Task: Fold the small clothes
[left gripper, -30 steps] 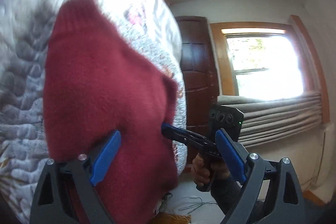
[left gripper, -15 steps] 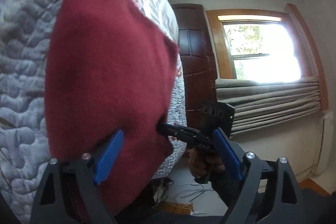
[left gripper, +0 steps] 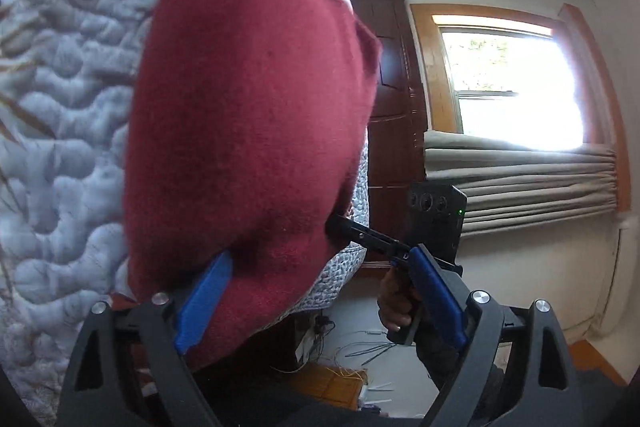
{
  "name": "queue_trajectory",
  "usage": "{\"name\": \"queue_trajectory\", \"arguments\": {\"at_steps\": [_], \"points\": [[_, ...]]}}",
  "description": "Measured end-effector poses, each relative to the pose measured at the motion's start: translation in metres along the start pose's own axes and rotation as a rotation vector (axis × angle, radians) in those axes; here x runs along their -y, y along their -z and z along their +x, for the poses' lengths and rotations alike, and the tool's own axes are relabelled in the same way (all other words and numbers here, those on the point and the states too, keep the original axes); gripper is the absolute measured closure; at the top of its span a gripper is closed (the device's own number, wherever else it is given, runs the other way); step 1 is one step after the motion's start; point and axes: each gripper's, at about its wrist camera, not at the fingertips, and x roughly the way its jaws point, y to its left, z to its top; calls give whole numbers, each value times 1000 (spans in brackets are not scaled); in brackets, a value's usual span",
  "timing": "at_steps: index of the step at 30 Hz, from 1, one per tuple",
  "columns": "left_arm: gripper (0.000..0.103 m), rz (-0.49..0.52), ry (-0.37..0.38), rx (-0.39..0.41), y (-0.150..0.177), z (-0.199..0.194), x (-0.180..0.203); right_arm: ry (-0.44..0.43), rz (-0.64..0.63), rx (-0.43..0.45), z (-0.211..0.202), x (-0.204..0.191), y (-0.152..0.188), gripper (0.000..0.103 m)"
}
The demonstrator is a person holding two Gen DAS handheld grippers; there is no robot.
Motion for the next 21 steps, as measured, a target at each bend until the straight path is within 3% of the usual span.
{"name": "queue_trajectory", "arguments": {"at_steps": [2,3,4,5,6,7,9,11,13,15,19,21], "points": [[10,15,-27,20,6,-9,11,6,-28,16,-11,-14,7,97],[7,19,-62,46,12,-18,17,5,-38,28,-19,-21,12,81],[4,25,-121,80,19,-25,26,27,-44,46,-26,-27,12,55],[4,45,-209,119,28,-35,36,66,-49,79,-33,-36,15,42],[4,81,-342,166,38,-43,49,137,-57,130,-45,-45,21,16],[4,126,-484,215,50,-50,66,220,-66,177,-55,-54,26,6],[4,200,-727,275,75,-54,102,340,-79,206,-64,-73,36,6],[4,229,-823,356,98,-59,134,430,-56,204,-71,-90,45,6],[4,233,-834,425,121,-72,161,490,-74,203,-83,-103,53,6],[4,248,-842,443,135,-75,192,518,-147,223,-104,-122,63,6],[4,341,-840,453,152,-74,258,579,-264,482,-175,-168,98,3],[4,374,-876,475,162,-72,272,543,-224,489,-196,-170,105,3]]}}
